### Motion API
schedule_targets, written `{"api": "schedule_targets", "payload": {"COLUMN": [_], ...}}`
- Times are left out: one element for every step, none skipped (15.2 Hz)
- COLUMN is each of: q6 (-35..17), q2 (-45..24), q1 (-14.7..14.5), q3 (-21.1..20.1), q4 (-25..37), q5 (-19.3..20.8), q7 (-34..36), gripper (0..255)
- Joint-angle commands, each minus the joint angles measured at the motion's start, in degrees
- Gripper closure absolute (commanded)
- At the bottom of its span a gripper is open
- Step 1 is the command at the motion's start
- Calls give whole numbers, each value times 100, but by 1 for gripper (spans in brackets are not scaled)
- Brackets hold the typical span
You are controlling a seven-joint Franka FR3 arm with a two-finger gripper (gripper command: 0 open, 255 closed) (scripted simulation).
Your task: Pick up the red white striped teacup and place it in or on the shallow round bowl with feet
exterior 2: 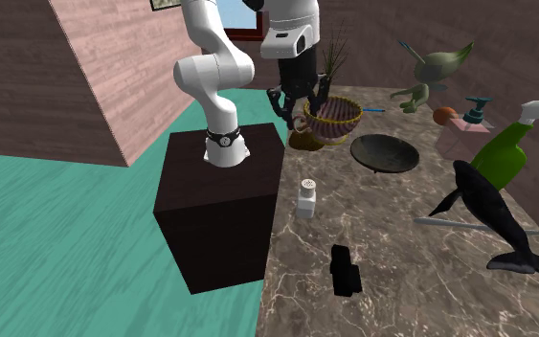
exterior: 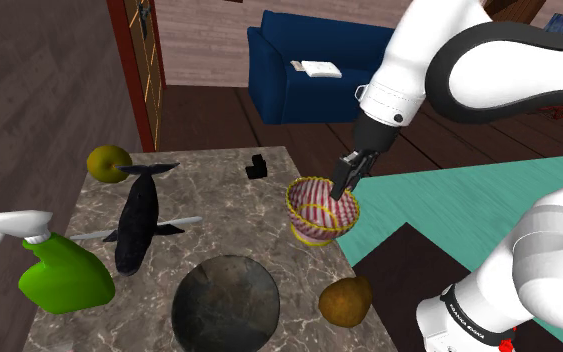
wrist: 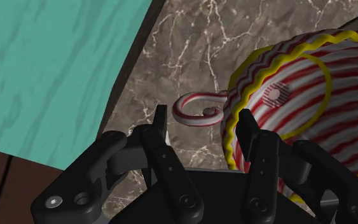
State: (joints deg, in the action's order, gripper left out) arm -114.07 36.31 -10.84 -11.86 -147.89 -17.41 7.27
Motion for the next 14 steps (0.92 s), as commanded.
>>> {"api": "schedule_targets", "payload": {"q6": [-9, -42, -74, -106, -138, -169, -198, -226, -253, -279, -303, -324, -344, -360], "q2": [-129, -238, -351, -470, -594, -722, -855, -992, -1133, -1280, -1432, -1588, -1750, -1917], "q1": [-109, -151, -189, -222, -252, -278, -298, -313, -325, -336, -344, -349, -352, -355], "q3": [-234, -353, -472, -590, -707, -823, -940, -1058, -1175, -1291, -1406, -1522, -1637, -1752], "q4": [188, 295, 409, 529, 654, 784, 921, 1063, 1210, 1363, 1521, 1684, 1853, 2027], "q5": [-106, -148, -182, -210, -229, -241, -244, -241, -227, -203, -169, -126, -71, -5], "q7": [292, 430, 568, 707, 847, 988, 1130, 1273, 1419, 1568, 1720, 1875, 2033, 2196], "gripper": [255, 255, 255, 255, 255, 255, 255, 255, 255, 255, 255, 255, 255, 255]}}
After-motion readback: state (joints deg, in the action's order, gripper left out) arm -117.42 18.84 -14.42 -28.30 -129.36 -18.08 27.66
